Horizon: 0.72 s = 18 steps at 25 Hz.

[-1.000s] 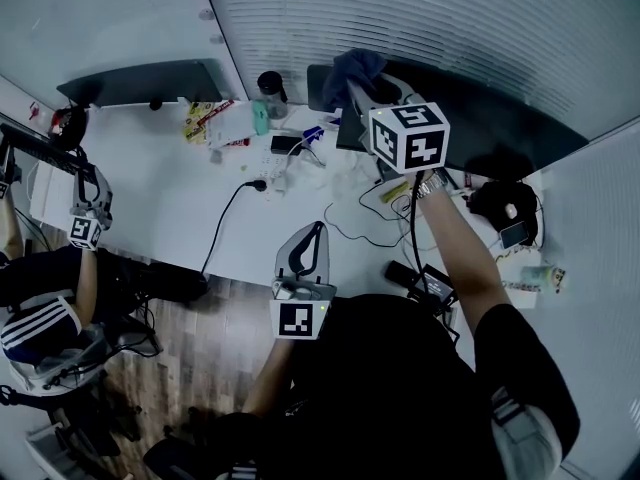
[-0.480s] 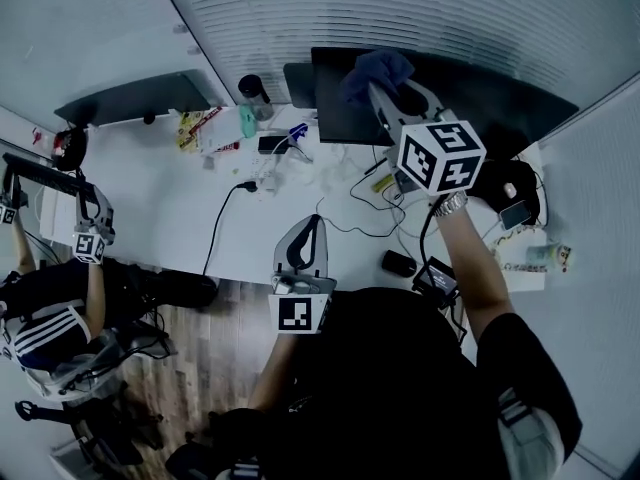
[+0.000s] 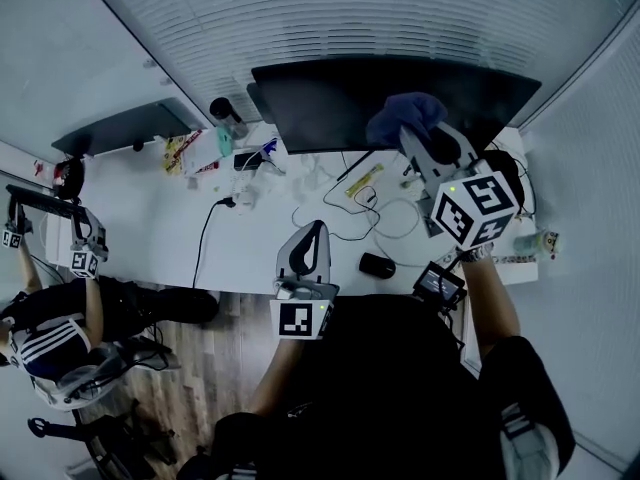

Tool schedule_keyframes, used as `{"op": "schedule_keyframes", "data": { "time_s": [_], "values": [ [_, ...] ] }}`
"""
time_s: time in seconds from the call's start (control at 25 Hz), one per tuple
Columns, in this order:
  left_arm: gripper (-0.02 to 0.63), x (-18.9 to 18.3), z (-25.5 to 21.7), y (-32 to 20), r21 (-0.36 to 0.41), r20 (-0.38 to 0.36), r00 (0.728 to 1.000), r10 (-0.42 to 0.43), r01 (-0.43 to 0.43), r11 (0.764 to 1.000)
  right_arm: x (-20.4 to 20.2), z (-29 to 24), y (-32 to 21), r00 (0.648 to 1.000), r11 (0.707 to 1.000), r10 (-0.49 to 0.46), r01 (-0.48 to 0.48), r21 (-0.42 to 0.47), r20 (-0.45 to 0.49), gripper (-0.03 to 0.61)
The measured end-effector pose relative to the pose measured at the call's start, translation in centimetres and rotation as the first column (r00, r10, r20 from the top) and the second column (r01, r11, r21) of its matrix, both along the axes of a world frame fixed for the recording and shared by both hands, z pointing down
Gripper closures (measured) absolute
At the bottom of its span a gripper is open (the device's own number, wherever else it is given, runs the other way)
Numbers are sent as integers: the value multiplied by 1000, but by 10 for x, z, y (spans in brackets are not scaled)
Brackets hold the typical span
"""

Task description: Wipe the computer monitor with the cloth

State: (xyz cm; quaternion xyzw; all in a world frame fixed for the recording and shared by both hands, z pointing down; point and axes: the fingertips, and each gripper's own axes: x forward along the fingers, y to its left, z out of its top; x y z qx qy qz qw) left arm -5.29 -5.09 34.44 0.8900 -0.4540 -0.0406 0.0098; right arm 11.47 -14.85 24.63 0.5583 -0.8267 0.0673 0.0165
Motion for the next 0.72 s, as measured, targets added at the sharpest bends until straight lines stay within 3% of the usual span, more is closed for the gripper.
{"op": "schedule_keyframes", "data": {
  "time_s": [0.2,0.48,0.72],
  "values": [
    [606,37,-3,16,-5,26,999,36,-36,999,52,-1,43,997,998,65,-64,16,-38,508],
    [606,80,-17,33,38,33,997,75,-77,996,115,15,102,990,990,140,-140,-6,17,506],
    [606,100,-17,50,47,55,997,49,-52,998,146,31,148,985,986,164,-164,-3,54,509]
  ]
}}
